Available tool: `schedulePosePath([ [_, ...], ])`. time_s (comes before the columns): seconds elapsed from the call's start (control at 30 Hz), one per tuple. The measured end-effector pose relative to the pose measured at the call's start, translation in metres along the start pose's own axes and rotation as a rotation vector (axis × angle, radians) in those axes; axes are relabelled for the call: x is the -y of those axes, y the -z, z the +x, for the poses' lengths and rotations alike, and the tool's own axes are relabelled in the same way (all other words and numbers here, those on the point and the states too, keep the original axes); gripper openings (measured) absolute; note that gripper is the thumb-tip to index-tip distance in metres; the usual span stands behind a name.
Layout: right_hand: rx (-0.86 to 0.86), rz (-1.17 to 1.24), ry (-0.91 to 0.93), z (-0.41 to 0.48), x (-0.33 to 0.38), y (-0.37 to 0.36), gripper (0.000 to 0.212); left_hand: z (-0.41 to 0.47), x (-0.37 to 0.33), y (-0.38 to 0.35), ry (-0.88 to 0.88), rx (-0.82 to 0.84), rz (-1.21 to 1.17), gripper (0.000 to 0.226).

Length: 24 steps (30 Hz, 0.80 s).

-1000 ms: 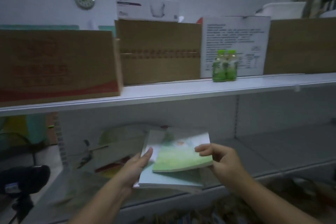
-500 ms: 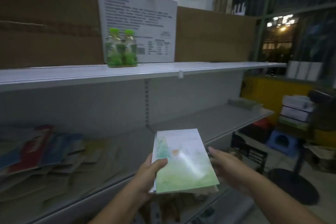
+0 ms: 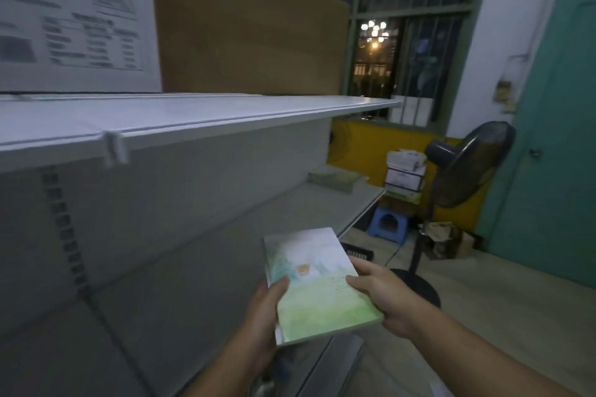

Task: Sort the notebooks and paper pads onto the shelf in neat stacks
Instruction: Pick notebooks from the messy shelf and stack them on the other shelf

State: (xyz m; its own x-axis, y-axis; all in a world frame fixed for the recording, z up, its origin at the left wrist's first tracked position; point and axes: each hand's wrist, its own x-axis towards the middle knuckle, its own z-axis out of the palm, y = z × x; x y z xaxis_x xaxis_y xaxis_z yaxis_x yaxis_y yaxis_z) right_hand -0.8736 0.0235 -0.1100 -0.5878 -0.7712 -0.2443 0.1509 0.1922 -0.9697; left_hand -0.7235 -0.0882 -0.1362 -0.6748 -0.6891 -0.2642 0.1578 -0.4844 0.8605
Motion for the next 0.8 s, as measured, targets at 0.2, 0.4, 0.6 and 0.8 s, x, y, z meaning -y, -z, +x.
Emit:
schedulePosePath([
  [0.2,-0.080,-0.034,0.028,0.060,-0.006,0.049,0.042,0.073,0.006,-0.058,0.153,0.000,0.064,0.018],
  [0.4,-0.037,0.059,-0.037,0.139,-0.006,0.117,0.043,0.170,0.041,-0.115,-0.050,-0.206,0.303,0.026],
  [0.6,0.020,-0.030,-0.007,0.224,0.021,0.190,0.046,0.241,0.047,-0.181,-0.081,-0.308,0.307,0.026],
  [0.8,0.086,-0.098,-0.009,0.294,0.049,0.235,0.048,0.286,0.041,-0.228,-0.095,-0.335,0.198,0.018],
])
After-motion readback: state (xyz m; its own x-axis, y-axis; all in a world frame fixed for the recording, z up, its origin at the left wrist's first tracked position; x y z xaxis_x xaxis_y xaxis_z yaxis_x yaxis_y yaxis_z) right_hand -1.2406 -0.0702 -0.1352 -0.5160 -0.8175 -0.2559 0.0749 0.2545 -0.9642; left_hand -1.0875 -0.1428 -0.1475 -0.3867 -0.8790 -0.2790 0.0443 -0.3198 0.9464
